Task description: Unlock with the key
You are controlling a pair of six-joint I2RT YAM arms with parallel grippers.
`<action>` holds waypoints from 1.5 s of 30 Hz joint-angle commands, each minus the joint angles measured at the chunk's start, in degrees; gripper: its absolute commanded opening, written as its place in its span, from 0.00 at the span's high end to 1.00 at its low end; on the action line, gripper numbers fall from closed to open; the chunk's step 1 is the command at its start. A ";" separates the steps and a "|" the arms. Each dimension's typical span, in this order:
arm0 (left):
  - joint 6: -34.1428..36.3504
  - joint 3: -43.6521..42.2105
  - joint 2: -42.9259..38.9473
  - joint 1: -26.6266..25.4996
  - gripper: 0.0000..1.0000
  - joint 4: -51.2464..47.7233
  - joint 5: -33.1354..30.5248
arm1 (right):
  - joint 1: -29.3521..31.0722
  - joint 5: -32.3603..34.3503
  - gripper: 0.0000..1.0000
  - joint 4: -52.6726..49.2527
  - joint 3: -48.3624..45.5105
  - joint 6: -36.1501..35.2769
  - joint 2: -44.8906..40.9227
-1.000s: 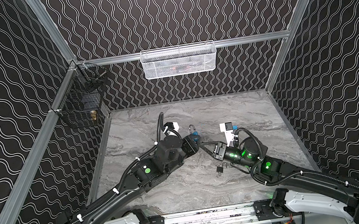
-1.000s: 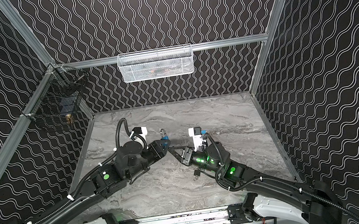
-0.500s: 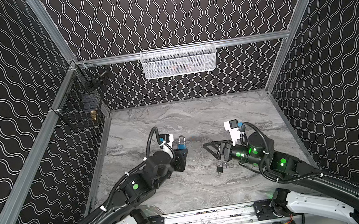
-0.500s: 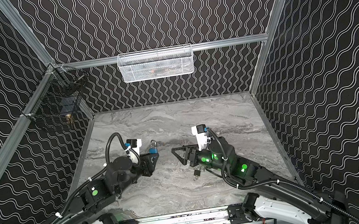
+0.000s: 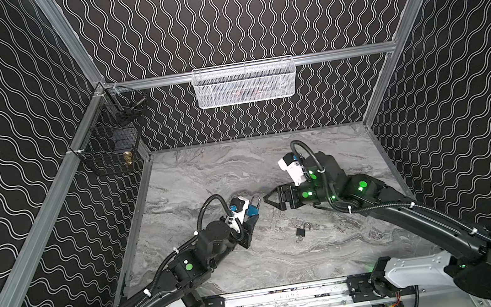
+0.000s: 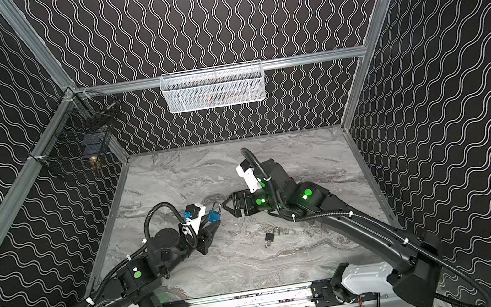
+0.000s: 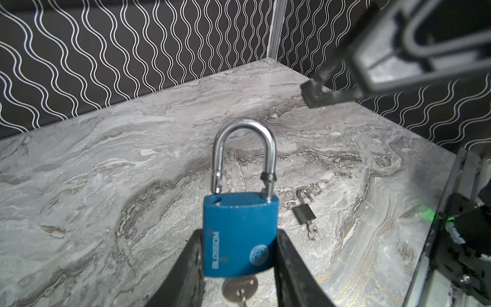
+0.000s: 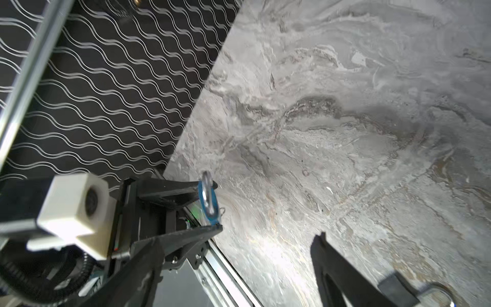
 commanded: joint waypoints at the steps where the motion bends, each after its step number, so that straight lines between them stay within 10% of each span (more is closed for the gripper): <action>1: 4.02 -0.02 0.87 -0.04 1.00 7.16 0.50 | -0.48 0.37 0.11 -6.14 4.20 -3.90 3.40; 23: 4.32 -1.46 0.40 0.00 1.00 8.08 -1.19 | -1.46 6.52 0.11 -13.64 16.74 -8.91 17.47; 45: 1.08 -0.04 2.08 -0.04 1.00 6.14 -5.49 | -4.19 4.03 0.10 -11.93 6.36 -9.64 9.75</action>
